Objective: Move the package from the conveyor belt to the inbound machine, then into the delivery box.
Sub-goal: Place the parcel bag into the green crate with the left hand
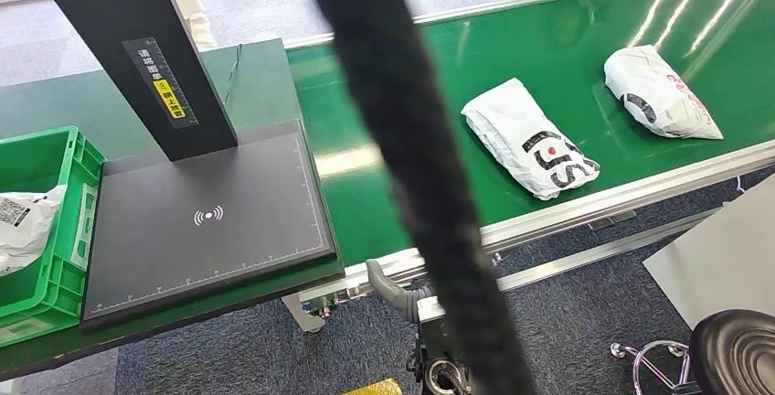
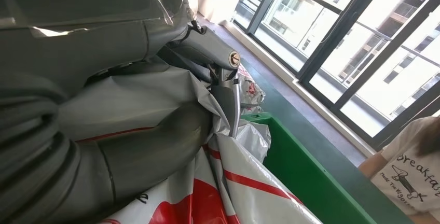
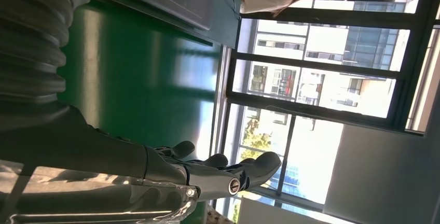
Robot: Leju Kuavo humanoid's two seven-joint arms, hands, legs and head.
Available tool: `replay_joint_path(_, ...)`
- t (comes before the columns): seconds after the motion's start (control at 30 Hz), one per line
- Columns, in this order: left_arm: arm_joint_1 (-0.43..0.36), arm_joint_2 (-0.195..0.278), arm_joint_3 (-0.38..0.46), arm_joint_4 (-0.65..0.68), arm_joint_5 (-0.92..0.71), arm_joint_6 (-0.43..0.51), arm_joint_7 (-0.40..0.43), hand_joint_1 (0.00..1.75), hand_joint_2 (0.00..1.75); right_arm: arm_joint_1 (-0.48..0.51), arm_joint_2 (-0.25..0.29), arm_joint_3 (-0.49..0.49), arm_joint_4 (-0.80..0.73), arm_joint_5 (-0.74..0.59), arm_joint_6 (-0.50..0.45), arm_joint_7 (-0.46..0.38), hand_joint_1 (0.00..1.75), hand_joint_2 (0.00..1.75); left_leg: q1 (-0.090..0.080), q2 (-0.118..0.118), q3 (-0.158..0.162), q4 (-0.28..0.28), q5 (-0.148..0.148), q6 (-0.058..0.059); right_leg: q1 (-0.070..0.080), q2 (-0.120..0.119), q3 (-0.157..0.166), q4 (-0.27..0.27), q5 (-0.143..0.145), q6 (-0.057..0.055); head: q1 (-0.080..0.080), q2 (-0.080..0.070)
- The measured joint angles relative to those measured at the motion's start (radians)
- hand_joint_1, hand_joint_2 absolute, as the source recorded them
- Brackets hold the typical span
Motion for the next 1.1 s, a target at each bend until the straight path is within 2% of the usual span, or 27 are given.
replay_joint_path(0.1, -0.001, 0.005, -0.002, 0.007, 0.003, 0.000, -0.011, 1.75, 1.75, 0.001, -0.001, -0.001, 0.000, -0.005, 0.000, 0.000, 0.00, 1.75, 0.000, 0.000, 0.000, 0.000, 0.000, 0.000, 0.000, 0.000, 0.000, 0.000, 0.000, 0.000, 0.000, 0.000)
replay_joint_path(0.13, -0.001, 0.007, -0.003, 0.009, 0.004, -0.001, -0.015, 1.55, 1.75, 0.001, -0.001, -0.001, 0.000, -0.008, 0.000, 0.000, 0.00, 1.75, 0.000, 0.000, 0.000, 0.000, 0.000, 0.000, 0.000, 0.000, 0.000, 0.000, 0.000, 0.000, 0.000, 0.000)
replay_joint_path(0.23, 0.000, 0.011, -0.003, 0.014, 0.008, -0.001, -0.021, 0.24, 1.75, 0.000, -0.002, -0.001, 0.000, -0.014, -0.004, 0.000, 0.00, 1.75, 0.000, 0.000, 0.000, 0.000, 0.000, 0.000, 0.000, 0.000, 0.000, 0.000, 0.000, 0.000, 0.000, 0.000)
replay_joint_path(0.27, 0.000, 0.012, -0.003, 0.014, 0.011, -0.001, -0.021, 0.00, 1.75, 0.000, -0.003, 0.000, 0.000, -0.015, -0.006, 0.000, 0.00, 1.75, 0.000, 0.000, 0.000, 0.000, 0.000, 0.000, 0.000, 0.000, 0.000, 0.000, 0.000, 0.000, 0.000, 0.000)
replay_joint_path(1.1, 0.037, 0.025, -0.018, 0.011, 0.042, -0.016, -0.026, 0.00, 1.75, 0.000, -0.027, 0.032, 0.000, -0.039, -0.044, 0.000, 0.00, 1.75, 0.000, 0.000, 0.000, 0.000, 0.000, 0.000, 0.000, 0.000, 0.000, 0.000, 0.000, 0.000, 0.000, 0.000)
